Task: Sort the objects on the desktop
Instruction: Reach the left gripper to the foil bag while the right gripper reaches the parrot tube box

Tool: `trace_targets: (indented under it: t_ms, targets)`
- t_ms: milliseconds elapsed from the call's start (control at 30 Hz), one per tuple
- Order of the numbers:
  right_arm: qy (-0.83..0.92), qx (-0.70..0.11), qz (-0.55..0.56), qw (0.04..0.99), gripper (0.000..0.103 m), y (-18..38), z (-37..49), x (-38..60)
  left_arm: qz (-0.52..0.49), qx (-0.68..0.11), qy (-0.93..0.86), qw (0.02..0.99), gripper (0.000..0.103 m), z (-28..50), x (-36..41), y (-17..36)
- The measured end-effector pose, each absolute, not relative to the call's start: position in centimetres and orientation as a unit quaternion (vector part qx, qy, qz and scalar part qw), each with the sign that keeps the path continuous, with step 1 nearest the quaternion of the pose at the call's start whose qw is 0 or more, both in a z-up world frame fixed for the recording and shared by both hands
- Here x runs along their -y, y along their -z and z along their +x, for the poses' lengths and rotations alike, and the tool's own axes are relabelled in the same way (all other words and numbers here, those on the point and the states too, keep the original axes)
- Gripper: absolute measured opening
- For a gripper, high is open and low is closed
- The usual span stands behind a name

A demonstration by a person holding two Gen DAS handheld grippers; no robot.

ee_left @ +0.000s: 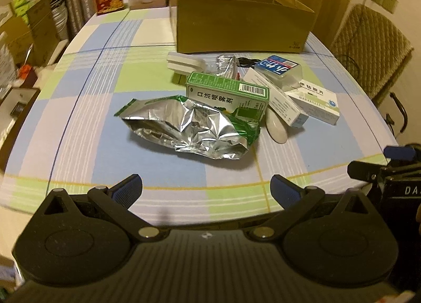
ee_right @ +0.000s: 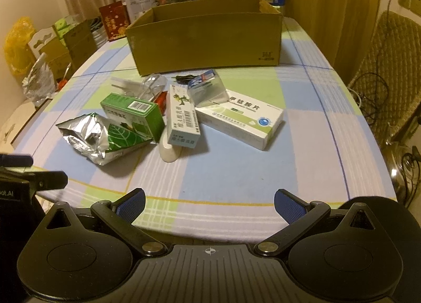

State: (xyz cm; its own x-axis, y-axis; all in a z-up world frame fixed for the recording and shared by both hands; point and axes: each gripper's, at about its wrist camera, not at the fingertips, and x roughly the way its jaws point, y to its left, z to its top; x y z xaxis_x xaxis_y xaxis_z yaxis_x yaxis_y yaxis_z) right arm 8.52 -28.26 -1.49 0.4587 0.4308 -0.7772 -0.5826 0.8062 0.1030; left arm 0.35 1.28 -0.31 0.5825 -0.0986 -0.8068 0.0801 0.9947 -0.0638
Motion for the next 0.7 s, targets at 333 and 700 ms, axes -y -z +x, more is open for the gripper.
trace_targets:
  t_ms: [333, 700]
  targets:
    - [-0.340, -0.394, -0.084, 0.850, 0.101, 1.0, 9.3, 27.7, 0.109, -0.454, 0.124, 0.875, 0.102, 3.2, -2.2, -0.1]
    - [-0.400, -0.392, -0.145, 0.816, 0.101, 1.0, 12.7, 24.4, 0.283, -0.432, 0.238, 0.823, 0.101, 6.1, -2.1, 0.9]
